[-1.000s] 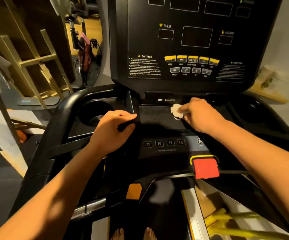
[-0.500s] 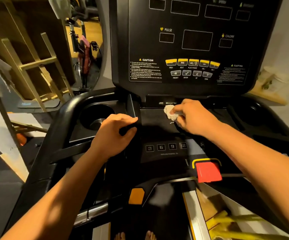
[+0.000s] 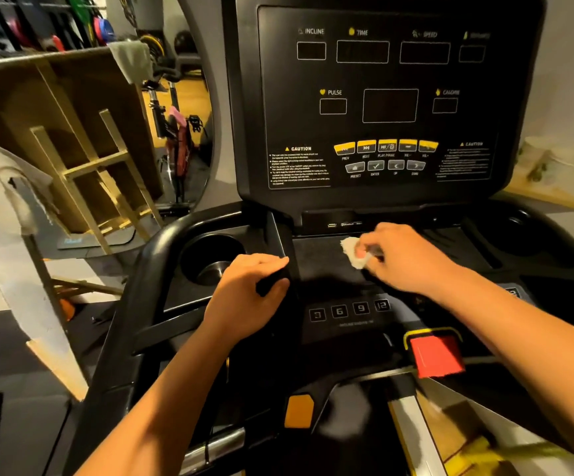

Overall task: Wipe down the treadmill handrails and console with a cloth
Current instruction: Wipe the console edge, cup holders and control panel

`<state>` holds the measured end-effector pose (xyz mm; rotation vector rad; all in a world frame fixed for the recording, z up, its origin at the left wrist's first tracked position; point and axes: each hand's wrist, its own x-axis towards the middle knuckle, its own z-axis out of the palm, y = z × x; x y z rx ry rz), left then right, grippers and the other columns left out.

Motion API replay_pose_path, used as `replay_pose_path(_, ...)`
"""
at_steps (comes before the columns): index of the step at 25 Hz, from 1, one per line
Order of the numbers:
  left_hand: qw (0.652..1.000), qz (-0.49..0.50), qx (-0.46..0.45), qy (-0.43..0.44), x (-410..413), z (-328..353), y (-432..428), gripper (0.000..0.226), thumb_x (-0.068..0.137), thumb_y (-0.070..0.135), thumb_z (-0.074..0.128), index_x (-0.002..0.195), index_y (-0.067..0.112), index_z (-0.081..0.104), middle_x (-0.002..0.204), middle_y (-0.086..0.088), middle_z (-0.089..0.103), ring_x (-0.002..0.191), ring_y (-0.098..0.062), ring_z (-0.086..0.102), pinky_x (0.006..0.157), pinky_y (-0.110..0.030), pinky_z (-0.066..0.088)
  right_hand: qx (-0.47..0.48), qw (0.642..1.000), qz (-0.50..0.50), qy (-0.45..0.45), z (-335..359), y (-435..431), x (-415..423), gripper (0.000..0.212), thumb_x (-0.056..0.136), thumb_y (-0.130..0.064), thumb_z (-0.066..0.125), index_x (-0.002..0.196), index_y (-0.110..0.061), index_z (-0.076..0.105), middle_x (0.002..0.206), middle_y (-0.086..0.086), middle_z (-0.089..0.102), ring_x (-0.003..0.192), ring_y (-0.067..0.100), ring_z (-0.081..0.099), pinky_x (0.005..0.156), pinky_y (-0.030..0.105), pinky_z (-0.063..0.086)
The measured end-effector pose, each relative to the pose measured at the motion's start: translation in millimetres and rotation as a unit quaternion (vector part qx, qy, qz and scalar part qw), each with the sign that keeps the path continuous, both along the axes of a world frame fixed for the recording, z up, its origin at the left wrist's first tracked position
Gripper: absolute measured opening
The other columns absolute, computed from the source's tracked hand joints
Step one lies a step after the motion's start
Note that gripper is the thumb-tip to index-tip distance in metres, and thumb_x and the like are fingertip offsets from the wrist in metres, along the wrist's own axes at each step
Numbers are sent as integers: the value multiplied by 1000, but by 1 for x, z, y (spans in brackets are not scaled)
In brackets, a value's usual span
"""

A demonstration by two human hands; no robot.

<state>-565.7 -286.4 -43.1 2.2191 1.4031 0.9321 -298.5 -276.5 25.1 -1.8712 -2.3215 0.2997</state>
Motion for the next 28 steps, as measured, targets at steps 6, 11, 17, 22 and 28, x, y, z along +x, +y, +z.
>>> replay_pose_path(6,1000,-5,11,15,0,-1,3,42,86,42,52,119,21,68,114,2,70,109,-19,60,97,-38,47,-11,991,75,108,-4,-8,-76,24,83,-22,49,92,-32,68,95,-3,57,92,18,57,84,36,49)
replay_pose_path(11,1000,-15,10,1,-5,4,1,34,86,28,63,116,14,69,113,-3,71,109,-21,62,97,-35,46,6,1000,22,12,-6,1,-29,16,83,-17,61,90,-29,69,88,-3,50,93,27,59,81,33,48)
replay_pose_path(17,990,69,35,114,-77,4,-1,44,86,44,46,103,15,73,105,-6,72,99,-28,65,89,-44,49,36,996,31,69,-8,1,-59,24,84,-12,59,101,-24,72,90,-3,57,86,15,54,79,25,39)
replay_pose_path(22,989,100,15,110,-91,-10,-7,26,90,40,58,101,21,71,104,2,71,105,-23,62,102,-59,36,60,996,46,37,-17,9,-74,23,88,-14,56,106,-19,68,97,8,59,91,27,57,78,30,42)
replay_pose_path(28,992,117,37,-26,-96,-11,-7,46,85,50,47,102,15,71,104,-2,72,102,-21,63,100,-37,39,27,998,-50,-5,4,2,-33,21,80,-13,66,96,-23,73,89,5,69,87,22,63,75,21,39)
